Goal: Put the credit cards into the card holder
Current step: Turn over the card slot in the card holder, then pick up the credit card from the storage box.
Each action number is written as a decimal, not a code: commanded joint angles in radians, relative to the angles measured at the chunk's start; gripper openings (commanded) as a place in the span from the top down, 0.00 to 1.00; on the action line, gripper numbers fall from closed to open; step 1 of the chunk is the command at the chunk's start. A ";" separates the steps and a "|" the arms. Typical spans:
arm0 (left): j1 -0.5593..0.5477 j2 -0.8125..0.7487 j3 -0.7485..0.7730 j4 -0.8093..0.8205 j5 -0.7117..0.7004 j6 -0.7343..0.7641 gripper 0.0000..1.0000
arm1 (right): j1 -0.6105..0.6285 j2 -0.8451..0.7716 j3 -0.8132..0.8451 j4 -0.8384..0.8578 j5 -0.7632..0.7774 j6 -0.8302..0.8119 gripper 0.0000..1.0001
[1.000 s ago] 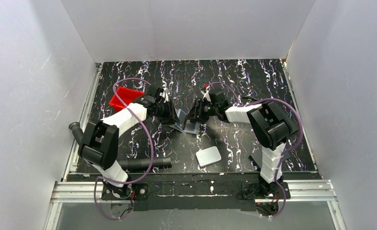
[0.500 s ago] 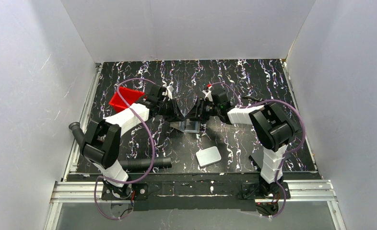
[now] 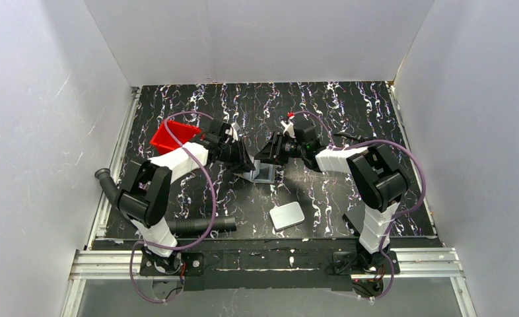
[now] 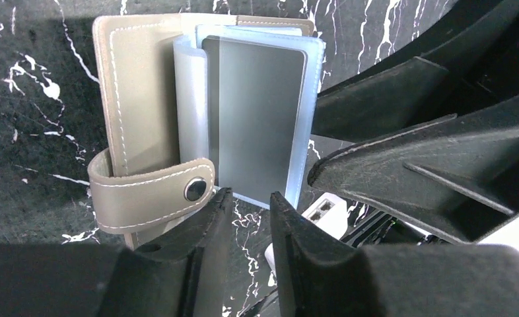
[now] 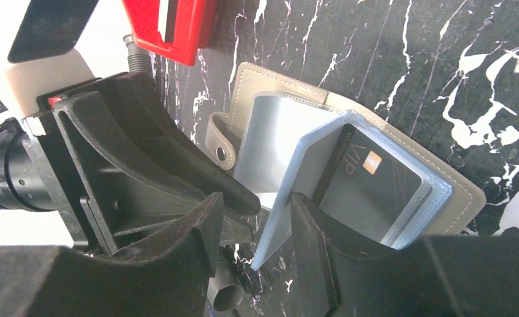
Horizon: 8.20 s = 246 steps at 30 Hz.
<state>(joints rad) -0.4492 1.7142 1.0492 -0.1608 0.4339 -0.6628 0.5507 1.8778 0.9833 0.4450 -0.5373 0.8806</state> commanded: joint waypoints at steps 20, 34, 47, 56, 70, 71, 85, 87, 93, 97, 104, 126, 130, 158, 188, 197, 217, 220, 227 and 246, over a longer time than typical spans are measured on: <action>-0.051 -0.056 0.035 -0.057 -0.107 0.033 0.55 | -0.043 -0.001 -0.014 0.066 -0.036 0.019 0.65; -0.052 0.057 0.014 -0.134 -0.186 0.089 0.66 | -0.081 0.004 0.028 -0.189 -0.085 -0.204 0.61; -0.051 0.099 -0.029 -0.095 -0.204 0.078 0.71 | -0.030 0.021 0.029 -0.152 -0.105 -0.189 0.70; -0.051 0.097 -0.040 -0.086 -0.195 0.080 0.71 | -0.026 0.025 0.040 -0.175 -0.087 -0.216 0.77; -0.018 -0.105 -0.099 -0.076 -0.133 0.091 0.42 | -0.011 0.042 0.040 -0.133 -0.052 -0.237 0.99; -0.010 -0.122 -0.104 -0.079 -0.126 0.083 0.39 | -0.011 0.039 0.037 -0.131 -0.047 -0.235 0.99; -0.068 -0.038 0.110 -0.244 -0.308 0.041 0.02 | -0.009 0.001 0.022 -0.137 -0.026 -0.247 0.99; -0.077 0.004 0.147 -0.304 -0.360 0.038 0.02 | -0.009 -0.004 0.022 -0.137 -0.023 -0.247 0.99; -0.086 0.093 0.223 -0.393 -0.466 0.084 0.08 | -0.009 -0.008 0.019 -0.143 -0.017 -0.254 0.99; -0.086 0.042 0.166 -0.396 -0.509 0.101 0.16 | -0.009 -0.007 0.013 -0.146 -0.010 -0.258 0.99; -0.080 -0.001 0.051 -0.318 -0.492 0.106 0.44 | -0.009 -0.006 0.006 -0.168 0.011 -0.280 0.99; -0.072 0.088 0.045 -0.229 -0.367 0.087 0.63 | 0.027 -0.103 0.168 -0.347 -0.036 -0.295 0.44; -0.072 0.087 0.031 -0.220 -0.362 0.080 0.62 | 0.035 0.047 0.147 -0.033 -0.125 -0.043 0.70; -0.072 0.171 0.341 -0.395 -0.168 0.214 0.46 | -0.192 0.009 -0.084 -0.122 -0.122 -0.304 0.81; 0.414 0.090 0.728 -0.777 -0.320 0.519 0.02 | 0.057 -0.112 0.244 -0.400 0.121 -0.345 0.36; 0.432 0.249 0.761 -0.775 -0.259 0.550 0.03 | -0.032 -0.270 0.116 -0.407 0.087 -0.363 0.36; 0.448 0.375 0.729 -0.692 -0.123 0.544 0.02 | -0.048 -0.309 0.093 -0.392 0.054 -0.372 0.38; 0.448 0.382 0.723 -0.690 -0.106 0.539 0.02 | -0.048 -0.309 0.088 -0.389 0.054 -0.371 0.38; 0.448 0.339 0.679 -0.650 -0.069 0.512 0.09 | -0.048 -0.301 0.086 -0.372 0.049 -0.361 0.39; 0.448 0.239 0.614 -0.605 -0.051 0.486 0.37 | -0.048 -0.282 0.083 -0.355 0.035 -0.351 0.40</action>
<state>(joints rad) -0.0021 2.0197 1.6756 -0.7609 0.3573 -0.1726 0.5041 1.6108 1.0805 0.0410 -0.4824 0.5251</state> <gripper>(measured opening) 0.639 0.600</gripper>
